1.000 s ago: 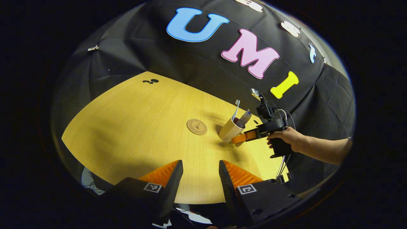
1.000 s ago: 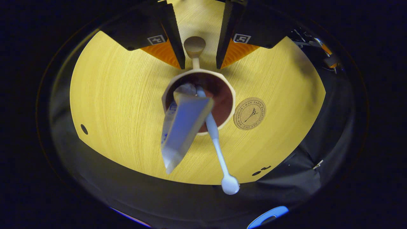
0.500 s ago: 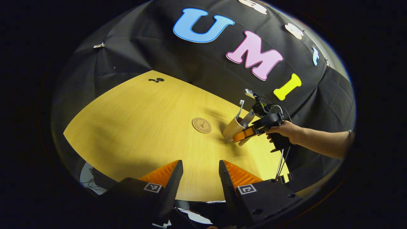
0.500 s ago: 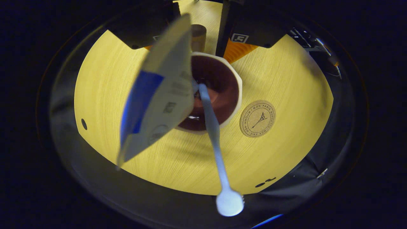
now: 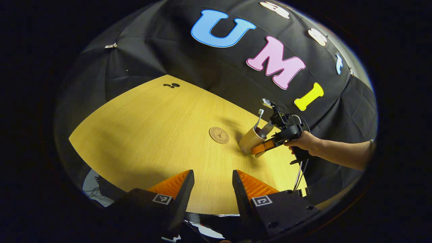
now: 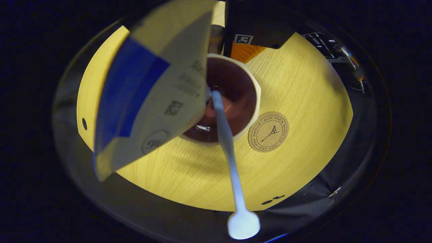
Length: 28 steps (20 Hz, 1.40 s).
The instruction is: Put the toothbrush and toothpaste on the desktop into the cup, then pick up the cup and place it on the coaster on the desktop.
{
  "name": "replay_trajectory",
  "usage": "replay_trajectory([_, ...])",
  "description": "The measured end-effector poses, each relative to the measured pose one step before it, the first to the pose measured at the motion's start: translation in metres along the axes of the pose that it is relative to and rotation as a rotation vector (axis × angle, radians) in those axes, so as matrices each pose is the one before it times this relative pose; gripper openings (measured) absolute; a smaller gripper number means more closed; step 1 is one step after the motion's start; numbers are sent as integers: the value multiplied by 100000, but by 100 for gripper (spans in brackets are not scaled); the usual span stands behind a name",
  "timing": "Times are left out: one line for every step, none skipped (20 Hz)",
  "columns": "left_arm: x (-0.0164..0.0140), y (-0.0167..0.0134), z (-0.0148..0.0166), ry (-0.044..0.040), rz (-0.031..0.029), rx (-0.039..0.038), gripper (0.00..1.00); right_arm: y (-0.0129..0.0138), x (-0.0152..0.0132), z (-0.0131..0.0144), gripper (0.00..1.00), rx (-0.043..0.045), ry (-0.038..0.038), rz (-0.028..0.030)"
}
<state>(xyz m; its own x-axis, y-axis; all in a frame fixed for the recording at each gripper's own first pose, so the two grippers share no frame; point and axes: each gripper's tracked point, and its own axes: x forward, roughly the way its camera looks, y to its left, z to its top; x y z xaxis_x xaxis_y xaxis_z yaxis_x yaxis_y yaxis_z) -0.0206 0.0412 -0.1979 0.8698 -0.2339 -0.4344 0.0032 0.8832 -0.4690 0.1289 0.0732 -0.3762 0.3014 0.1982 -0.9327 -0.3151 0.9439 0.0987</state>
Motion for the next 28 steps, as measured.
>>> replay_trajectory([-44, 28, -36, 194, 168, 128, 71, 7, -79, -39, 24, -62, -247, 139])
replay_trajectory([43, -2, -101, -15, -28, 51, 71, 64, 31, -29, 24, -85, 46, 546])
replay_trajectory([-6, -106, 120, -45, -309, -9, 71, 196, -31, 66, 23, -205, -374, 1092])
replay_trajectory([-12, -124, -24, -26, -199, 241, 71, 186, -177, -143, 24, -470, 183, 870])
replay_trajectory([49, -31, 134, -78, -125, 390, 71, 159, -45, 17, 24, -1133, -101, 419])
replay_trajectory([84, 9, 51, 6, 27, 260, 71, 175, -200, 105, 24, -783, -790, 64])
replay_trajectory([98, -30, 151, -72, -80, -2, 71, 254, -204, 172, 24, -395, -848, 244])
replay_trajectory([-23, -59, 111, -123, -138, -117, 71, 341, -109, 154, 24, -143, -496, 631])
replay_trajectory([14, -19, 45, -196, -54, -78, 71, 323, -120, 290, 24, -134, -765, 506])
replay_trajectory([-47, 16, -10, -51, -37, -41, 71, 288, -198, 314, 24, -529, -300, 408])
replay_trajectory([-16, -12, 123, -88, -108, -16, 71, 256, -130, 411, 24, -685, -487, 236])
replay_trajectory([35, 99, -74, 76, 70, 37, 71, 393, -145, 525, 24, -330, -780, 425])
replay_trajectory([-43, 103, 40, 59, 104, 50, 71, 367, -187, 535, 24, -294, -467, 521])
replay_trajectory([-34, 76, 111, -104, 85, -40, 71, 348, -42, 549, 24, -638, -597, 245])
replay_trajectory([-42, 136, 130, -166, 52, -87, 71, 339, -19, 517, 24, -712, -398, 181])
replay_trajectory([-34, 130, 137, -159, 113, -111, 71, 363, 59, 415, 23, -751, -22, 265])
replay_trajectory([-61, 113, 138, -152, 215, -139, 71, 348, 19, 470, 23, -688, -171, 298])
replay_trajectory([-141, 284, 26, -137, 256, -214, 71, 373, 93, 380, 23, -588, 54, 369])
replay_trajectory([-90, 145, 179, -226, 244, -316, 71, 396, 247, 278, 23, -576, 181, 367])
replay_trajectory([-122, 239, 29, -227, 215, -341, 71, 334, 86, 235, 23, -682, 236, 184])
replay_trajectory([9, 214, 77, -168, 223, -356, 71, 320, 181, 222, 23, -766, 347, 206])
replay_trajectory([-39, 186, 129, -94, 210, -362, 71, 423, 314, 238, 23, -658, 95, 234])
replay_trajectory([-81, 215, 157, -141, 356, -263, 71, 356, 182, 204, 23, -635, 157, 264])
replay_trajectory([-150, 294, -3, 9, 332, -303, 71, 320, 224, 240, 24, -608, 427, 229])
replay_trajectory([40, 223, 52, -13, 323, -362, 71, 374, 266, 203, 23, -611, 274, 168])
replay_trajectory([16, 316, 89, -95, 419, -368, 71, 315, 227, 230, 24, -525, 167, 127])
replay_trajectory([-63, 200, 104, -67, 287, -450, 71, 303, 290, 260, 23, -523, 260, 299])
replay_trajectory([-102, 202, 33, -146, 243, -411, 71, 275, 188, 128, 23, -429, 200, 287])
